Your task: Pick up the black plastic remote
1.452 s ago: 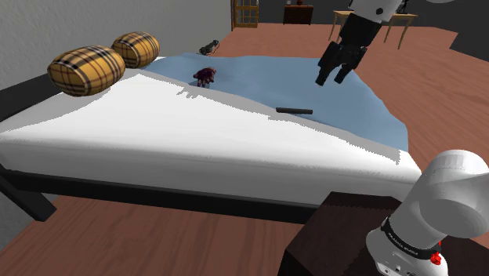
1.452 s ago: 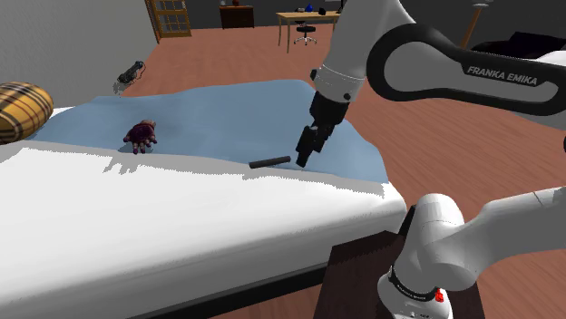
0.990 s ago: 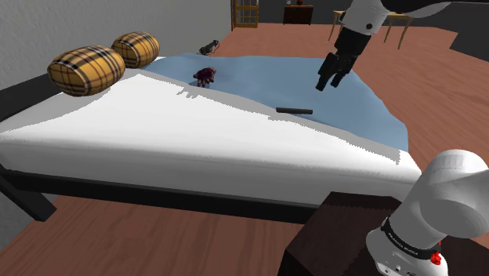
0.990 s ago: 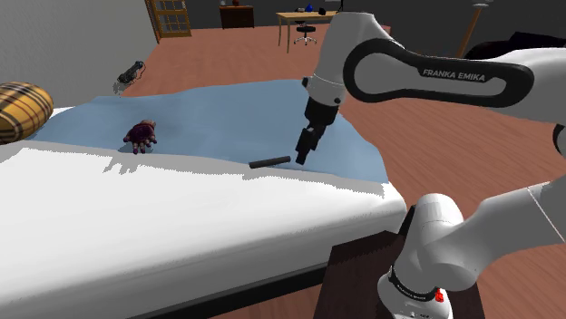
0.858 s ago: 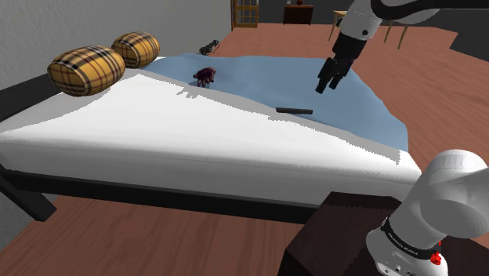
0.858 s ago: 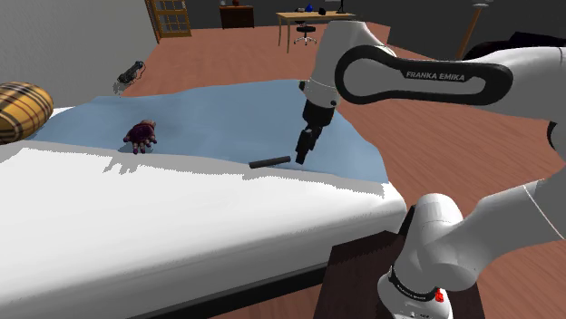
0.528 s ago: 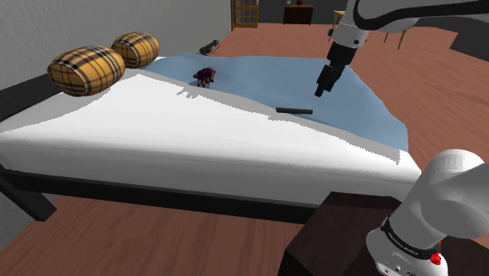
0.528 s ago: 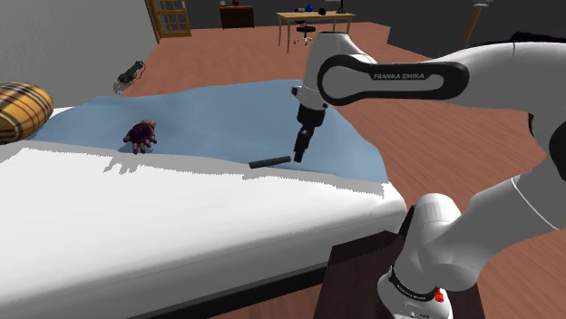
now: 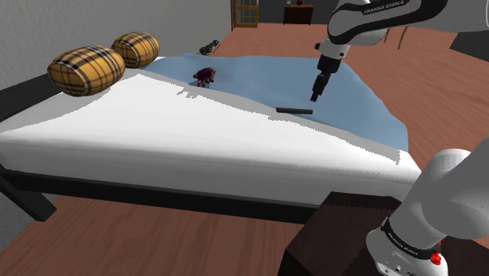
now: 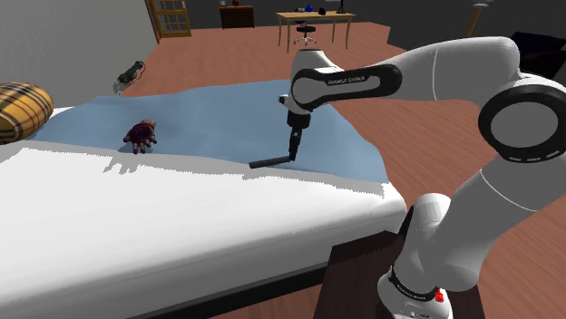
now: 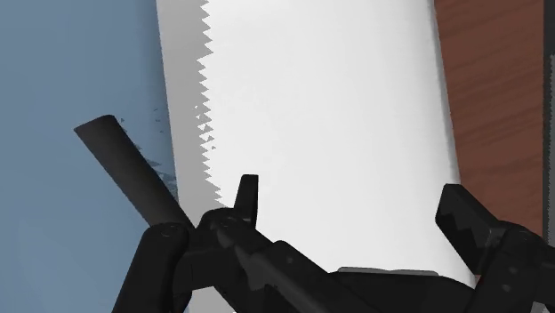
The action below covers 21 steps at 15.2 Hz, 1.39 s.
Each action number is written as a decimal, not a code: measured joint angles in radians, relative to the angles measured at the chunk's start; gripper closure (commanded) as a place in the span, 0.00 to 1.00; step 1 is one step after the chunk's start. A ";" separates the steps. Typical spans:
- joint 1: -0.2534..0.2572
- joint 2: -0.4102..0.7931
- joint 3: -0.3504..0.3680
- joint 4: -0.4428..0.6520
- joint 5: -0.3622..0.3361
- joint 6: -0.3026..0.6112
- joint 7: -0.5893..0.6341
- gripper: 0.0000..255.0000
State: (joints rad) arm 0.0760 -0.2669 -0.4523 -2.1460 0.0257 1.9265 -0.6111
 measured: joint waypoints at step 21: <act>-0.155 0.800 -0.042 0.607 0.262 -0.004 -0.618 0.00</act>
State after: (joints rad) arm -0.0790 0.5326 -0.4941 -1.5386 0.2875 1.9229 -1.2296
